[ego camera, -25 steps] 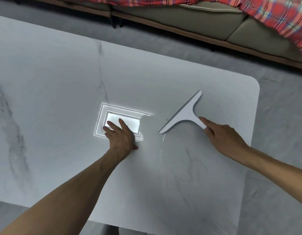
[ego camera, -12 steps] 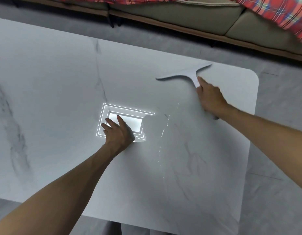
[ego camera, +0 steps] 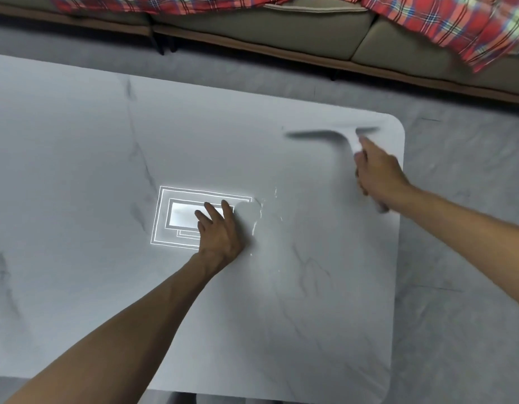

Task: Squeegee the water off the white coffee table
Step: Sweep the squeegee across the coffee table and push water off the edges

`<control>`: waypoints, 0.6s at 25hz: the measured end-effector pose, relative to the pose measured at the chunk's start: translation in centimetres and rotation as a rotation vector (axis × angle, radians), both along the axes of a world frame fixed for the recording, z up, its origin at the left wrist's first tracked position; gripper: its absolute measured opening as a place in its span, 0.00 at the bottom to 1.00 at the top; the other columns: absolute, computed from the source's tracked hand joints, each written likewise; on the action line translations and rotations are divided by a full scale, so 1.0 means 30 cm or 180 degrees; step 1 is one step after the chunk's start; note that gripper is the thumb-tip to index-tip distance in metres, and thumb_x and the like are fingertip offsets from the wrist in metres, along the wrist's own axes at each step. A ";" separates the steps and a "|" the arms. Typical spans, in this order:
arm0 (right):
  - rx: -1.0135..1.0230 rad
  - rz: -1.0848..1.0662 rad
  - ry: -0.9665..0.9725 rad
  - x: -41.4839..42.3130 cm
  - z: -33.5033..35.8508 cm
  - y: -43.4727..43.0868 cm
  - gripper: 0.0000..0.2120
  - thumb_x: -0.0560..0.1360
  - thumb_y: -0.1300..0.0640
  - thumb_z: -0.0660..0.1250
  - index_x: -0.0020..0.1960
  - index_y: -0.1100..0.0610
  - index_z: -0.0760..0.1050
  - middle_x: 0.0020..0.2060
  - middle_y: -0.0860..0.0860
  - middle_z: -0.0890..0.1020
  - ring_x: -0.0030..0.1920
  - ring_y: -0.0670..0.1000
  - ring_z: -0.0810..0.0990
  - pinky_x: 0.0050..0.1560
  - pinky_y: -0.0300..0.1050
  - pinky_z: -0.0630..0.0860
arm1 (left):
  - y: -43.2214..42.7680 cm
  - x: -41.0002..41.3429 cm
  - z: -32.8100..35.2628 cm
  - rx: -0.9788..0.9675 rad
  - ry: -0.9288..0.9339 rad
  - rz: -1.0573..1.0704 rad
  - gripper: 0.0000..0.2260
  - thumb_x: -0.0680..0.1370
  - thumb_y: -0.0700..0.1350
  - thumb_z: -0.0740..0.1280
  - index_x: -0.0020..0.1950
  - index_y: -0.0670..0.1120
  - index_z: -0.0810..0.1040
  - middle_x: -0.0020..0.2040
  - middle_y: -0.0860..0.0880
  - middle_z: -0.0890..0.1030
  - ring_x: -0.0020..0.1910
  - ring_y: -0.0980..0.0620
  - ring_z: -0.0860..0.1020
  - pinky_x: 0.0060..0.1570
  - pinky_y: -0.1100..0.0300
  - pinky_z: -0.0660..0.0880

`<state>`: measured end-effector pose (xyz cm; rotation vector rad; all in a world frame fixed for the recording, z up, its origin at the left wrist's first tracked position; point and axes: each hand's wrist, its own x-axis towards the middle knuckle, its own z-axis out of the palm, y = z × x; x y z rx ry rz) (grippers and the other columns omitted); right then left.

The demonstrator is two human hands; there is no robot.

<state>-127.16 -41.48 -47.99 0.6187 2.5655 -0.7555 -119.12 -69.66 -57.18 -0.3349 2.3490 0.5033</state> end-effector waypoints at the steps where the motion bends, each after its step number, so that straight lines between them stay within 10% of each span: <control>1: -0.0137 -0.0305 0.0048 -0.074 -0.015 0.009 0.22 0.81 0.53 0.49 0.74 0.44 0.59 0.41 0.59 0.78 0.31 0.56 0.75 0.39 0.53 0.77 | 0.006 -0.004 -0.030 -0.0004 -0.0025 -0.0067 0.31 0.82 0.50 0.51 0.77 0.33 0.45 0.76 0.29 0.51 0.71 0.22 0.52 0.69 0.33 0.54; 6: -0.0179 -0.0448 -0.0145 -0.048 -0.059 -0.006 0.22 0.80 0.58 0.47 0.73 0.49 0.58 0.36 0.60 0.77 0.27 0.57 0.77 0.29 0.45 0.75 | 0.006 -0.021 -0.032 -0.0119 -0.0061 0.0013 0.27 0.79 0.44 0.39 0.76 0.33 0.51 0.73 0.24 0.50 0.69 0.18 0.53 0.67 0.28 0.56; 10: -0.0091 -0.0091 -0.0754 0.250 -0.014 -0.036 0.23 0.82 0.51 0.46 0.76 0.42 0.51 0.41 0.63 0.79 0.30 0.59 0.79 0.29 0.42 0.73 | 0.013 -0.043 -0.016 -0.0568 -0.0063 -0.1122 0.50 0.61 0.43 0.14 0.73 0.30 0.54 0.72 0.23 0.54 0.67 0.15 0.53 0.64 0.24 0.55; 15: -0.0029 0.0159 -0.0919 0.309 0.077 0.023 0.22 0.82 0.50 0.48 0.75 0.43 0.57 0.36 0.58 0.79 0.28 0.55 0.78 0.26 0.41 0.72 | 0.033 -0.043 0.062 -0.0679 0.0069 -0.1159 0.21 0.81 0.43 0.52 0.69 0.32 0.68 0.68 0.24 0.64 0.59 0.15 0.66 0.56 0.26 0.68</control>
